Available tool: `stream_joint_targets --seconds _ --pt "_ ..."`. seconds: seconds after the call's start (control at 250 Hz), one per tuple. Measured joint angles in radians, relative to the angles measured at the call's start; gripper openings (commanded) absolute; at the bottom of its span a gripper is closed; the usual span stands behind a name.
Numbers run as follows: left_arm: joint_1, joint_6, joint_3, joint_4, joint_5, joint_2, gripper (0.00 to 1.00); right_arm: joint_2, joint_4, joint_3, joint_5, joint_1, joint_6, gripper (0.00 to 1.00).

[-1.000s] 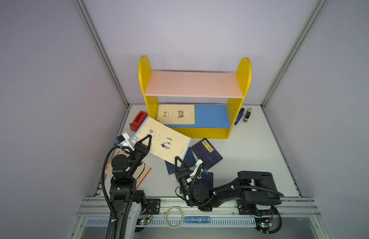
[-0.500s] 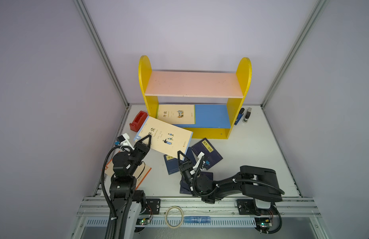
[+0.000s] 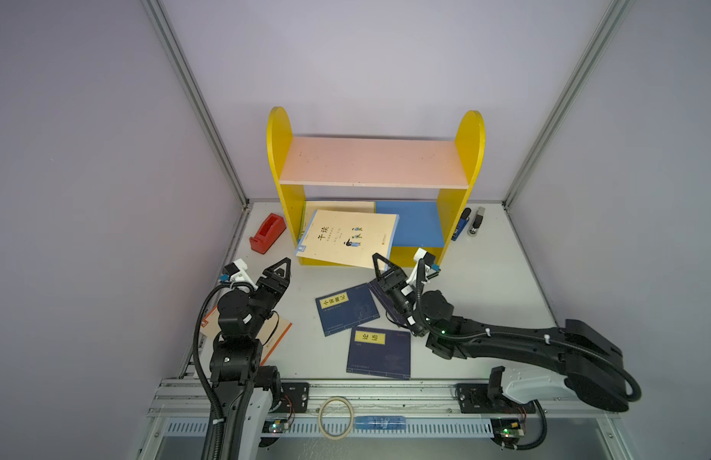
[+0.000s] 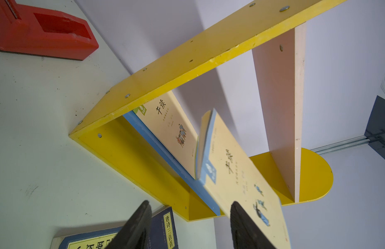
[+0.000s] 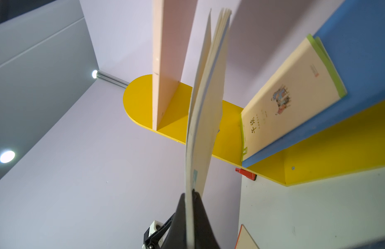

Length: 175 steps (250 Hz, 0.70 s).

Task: Stacking books/files
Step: Place the book on the bookshelf.

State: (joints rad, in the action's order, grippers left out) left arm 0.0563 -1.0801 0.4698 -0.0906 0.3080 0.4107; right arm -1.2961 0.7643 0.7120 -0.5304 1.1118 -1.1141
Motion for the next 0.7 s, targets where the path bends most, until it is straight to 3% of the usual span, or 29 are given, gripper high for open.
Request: stream_joint_targets --seconds 0.136,0.312,0.7 --pt "0.0 0.003 0.0 -0.005 0.0 0.007 0.62 0.068 -0.129 -0.016 0.075 -0.035 0.102 0.0" --pt "0.001 0.003 0.0 -0.011 0.0 0.008 0.62 0.077 -0.21 -0.044 0.171 -0.116 0.138 0.0" --pt "0.001 0.005 0.002 -0.015 0.0 -0.003 0.63 -0.06 -0.166 -0.008 0.349 -0.215 0.115 0.0"
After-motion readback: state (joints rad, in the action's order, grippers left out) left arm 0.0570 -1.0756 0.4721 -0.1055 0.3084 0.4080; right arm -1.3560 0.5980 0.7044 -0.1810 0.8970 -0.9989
